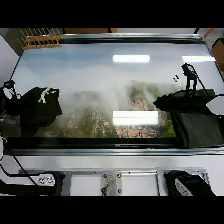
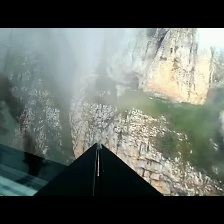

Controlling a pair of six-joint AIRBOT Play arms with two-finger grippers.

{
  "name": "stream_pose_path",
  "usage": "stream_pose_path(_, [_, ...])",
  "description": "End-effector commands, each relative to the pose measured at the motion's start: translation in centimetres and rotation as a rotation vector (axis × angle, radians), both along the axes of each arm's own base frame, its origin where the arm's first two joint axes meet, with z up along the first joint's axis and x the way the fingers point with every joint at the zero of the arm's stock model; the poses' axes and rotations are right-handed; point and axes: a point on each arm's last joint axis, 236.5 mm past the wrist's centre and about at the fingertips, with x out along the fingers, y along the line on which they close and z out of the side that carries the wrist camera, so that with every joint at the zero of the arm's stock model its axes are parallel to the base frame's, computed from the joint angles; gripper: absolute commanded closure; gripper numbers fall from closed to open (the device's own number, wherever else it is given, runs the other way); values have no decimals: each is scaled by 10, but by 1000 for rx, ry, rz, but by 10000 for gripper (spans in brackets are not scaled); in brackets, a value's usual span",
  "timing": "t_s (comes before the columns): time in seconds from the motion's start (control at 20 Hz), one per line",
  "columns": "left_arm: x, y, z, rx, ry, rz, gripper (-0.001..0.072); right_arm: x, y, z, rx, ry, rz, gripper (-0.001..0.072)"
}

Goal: Fold the clothes and pants, and hang the long-sleeved shirts on hangers.

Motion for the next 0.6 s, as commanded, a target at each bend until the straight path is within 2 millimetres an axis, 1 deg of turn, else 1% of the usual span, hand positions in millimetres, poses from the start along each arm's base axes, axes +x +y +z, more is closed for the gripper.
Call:
stream_pose_path(0.0, [-3,9,-24,-10,30,16,31,0,0,0,0,0,1,694])
stream_pose_path(0.15, [-9,5,-37,-31,75,17,33,0,0,0,0,0,1,694])
stream_pose_path(0.2, [-12,4,-39,-39,84,32,136,0,0,0,0,0,1,694])
stream_pose_path(0.3, [-13,3,-39,-46,87,44,600,0,0,0,0,0,1,694])
stream_pose_path(0.35, [-12,-1,-36,-61,78,49,703,0,0,0,0,0,1,694])
stream_pose_path(0.4, [-6,-8,-28,-89,43,60,703,0,0,0,0,0,1,694])
stream_pose_path(0.45, [5,-21,-13,-117,-17,43,703,0,0,0,0,0,1,694])
stream_pose_path(0.5, [17,-35,7,-131,-77,9,704,0,0,0,0,0,1,694])
stream_pose_path(0.55, [29,-56,32,-144,-143,-36,704,0,0,0,0,0,1,694])
